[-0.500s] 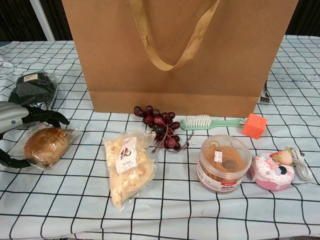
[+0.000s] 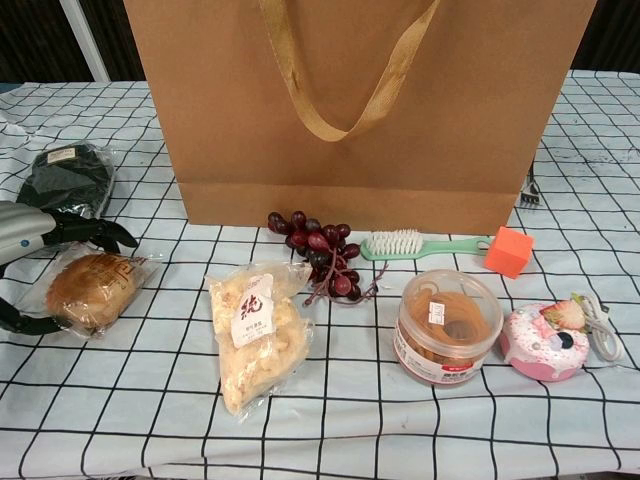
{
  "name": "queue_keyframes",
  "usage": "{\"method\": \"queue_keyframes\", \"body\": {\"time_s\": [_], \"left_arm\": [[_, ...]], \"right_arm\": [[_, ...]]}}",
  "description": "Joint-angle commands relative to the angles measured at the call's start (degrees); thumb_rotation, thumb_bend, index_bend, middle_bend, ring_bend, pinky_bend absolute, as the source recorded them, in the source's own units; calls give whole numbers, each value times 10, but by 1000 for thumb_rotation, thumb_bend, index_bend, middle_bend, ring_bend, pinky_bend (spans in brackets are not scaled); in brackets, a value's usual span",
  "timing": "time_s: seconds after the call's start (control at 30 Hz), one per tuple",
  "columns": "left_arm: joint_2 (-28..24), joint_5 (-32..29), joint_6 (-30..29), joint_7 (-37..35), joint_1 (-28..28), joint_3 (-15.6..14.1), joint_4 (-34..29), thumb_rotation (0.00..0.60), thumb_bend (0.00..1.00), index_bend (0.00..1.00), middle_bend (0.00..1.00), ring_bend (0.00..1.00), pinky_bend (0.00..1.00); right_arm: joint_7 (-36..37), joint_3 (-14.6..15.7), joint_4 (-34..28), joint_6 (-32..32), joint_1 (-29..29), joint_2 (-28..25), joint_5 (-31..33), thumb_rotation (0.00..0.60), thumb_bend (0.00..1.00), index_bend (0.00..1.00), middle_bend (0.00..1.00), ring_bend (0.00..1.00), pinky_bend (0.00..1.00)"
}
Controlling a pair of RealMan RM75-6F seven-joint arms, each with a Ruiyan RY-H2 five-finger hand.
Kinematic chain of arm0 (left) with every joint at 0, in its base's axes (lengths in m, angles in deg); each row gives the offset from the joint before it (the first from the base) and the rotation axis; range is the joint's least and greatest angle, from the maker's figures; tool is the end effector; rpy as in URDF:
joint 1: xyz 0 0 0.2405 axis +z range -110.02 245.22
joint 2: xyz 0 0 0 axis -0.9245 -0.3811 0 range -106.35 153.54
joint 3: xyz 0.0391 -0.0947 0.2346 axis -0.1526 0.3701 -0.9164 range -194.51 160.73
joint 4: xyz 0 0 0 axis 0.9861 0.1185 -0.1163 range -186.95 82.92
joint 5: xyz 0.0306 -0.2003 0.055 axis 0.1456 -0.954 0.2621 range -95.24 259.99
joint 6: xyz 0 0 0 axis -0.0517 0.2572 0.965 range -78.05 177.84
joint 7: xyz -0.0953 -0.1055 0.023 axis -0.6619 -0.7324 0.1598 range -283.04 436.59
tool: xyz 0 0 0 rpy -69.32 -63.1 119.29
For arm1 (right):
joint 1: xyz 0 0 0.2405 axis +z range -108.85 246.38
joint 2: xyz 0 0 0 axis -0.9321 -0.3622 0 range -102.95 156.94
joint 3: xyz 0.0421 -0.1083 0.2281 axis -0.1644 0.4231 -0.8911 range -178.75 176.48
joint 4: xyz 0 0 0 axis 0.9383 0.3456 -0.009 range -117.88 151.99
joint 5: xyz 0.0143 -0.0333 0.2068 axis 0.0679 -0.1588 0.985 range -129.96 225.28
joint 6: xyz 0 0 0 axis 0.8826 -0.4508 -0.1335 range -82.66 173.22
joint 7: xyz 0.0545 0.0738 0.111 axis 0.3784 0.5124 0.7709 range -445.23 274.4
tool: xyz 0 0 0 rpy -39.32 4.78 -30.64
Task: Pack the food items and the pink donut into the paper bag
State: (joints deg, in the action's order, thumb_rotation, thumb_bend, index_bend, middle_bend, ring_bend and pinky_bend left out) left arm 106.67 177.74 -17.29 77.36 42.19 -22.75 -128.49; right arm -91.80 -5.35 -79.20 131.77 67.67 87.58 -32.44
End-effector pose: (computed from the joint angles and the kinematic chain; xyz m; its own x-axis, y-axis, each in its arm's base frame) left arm -0.2593 0.2393 0.0059 0.5285 0.2731 0.8038 0.7884 -0.5091 -0.3454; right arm -0.3293 -0.1511 0.1844 0.4825 -0.0148 0.8757 -0.8602 0.1805 0.4770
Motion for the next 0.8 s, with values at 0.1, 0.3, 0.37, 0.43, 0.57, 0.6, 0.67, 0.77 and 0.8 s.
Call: {"method": "queue_keyframes", "body": {"time_s": [0.1, 0.3, 0.37, 0.43, 0.57, 0.6, 0.67, 0.77, 0.8], "left_arm": [[2, -1, 2, 2, 0, -1, 2, 600, 280, 196, 298, 216, 241], [1, 1, -3, 1, 2, -1, 2, 600, 280, 198, 308, 238, 269], [0, 2, -5, 1, 1, -1, -1, 600, 281, 200, 310, 240, 272], [-1, 5, -8, 1, 2, -1, -3, 600, 281, 202, 310, 240, 272], [-7, 16, -27, 0, 4, -1, -12, 600, 281, 205, 310, 240, 272], [-9, 20, -32, 0, 4, 0, -16, 600, 280, 205, 310, 240, 272], [-18, 30, -47, 1, 4, 2, -28, 600, 280, 207, 310, 240, 272], [-32, 48, -72, 6, 3, 6, -53, 600, 281, 210, 310, 240, 272], [-41, 59, -84, 10, 2, 8, -68, 600, 281, 210, 310, 240, 272]], "right_arm": [[2, 1, 0, 2, -1, -1, -2, 600, 179, 51, 145, 242, 231], [5, 0, 1, 2, -1, -2, -2, 600, 179, 51, 145, 241, 231], [5, 1, 0, 2, -1, -2, -4, 600, 178, 51, 145, 241, 231], [4, 1, 0, 4, -2, -2, -4, 600, 178, 51, 145, 241, 231], [6, 1, -1, 6, -3, -4, -5, 600, 178, 51, 145, 241, 231], [7, 1, -2, 6, -3, -4, -4, 600, 178, 51, 145, 241, 231], [8, 0, -2, 7, -4, -5, -4, 600, 178, 51, 145, 242, 231], [10, 0, -1, 7, -4, -6, -4, 600, 179, 51, 145, 242, 231], [11, 0, -1, 6, -4, -6, -4, 600, 179, 51, 145, 241, 231]]}}
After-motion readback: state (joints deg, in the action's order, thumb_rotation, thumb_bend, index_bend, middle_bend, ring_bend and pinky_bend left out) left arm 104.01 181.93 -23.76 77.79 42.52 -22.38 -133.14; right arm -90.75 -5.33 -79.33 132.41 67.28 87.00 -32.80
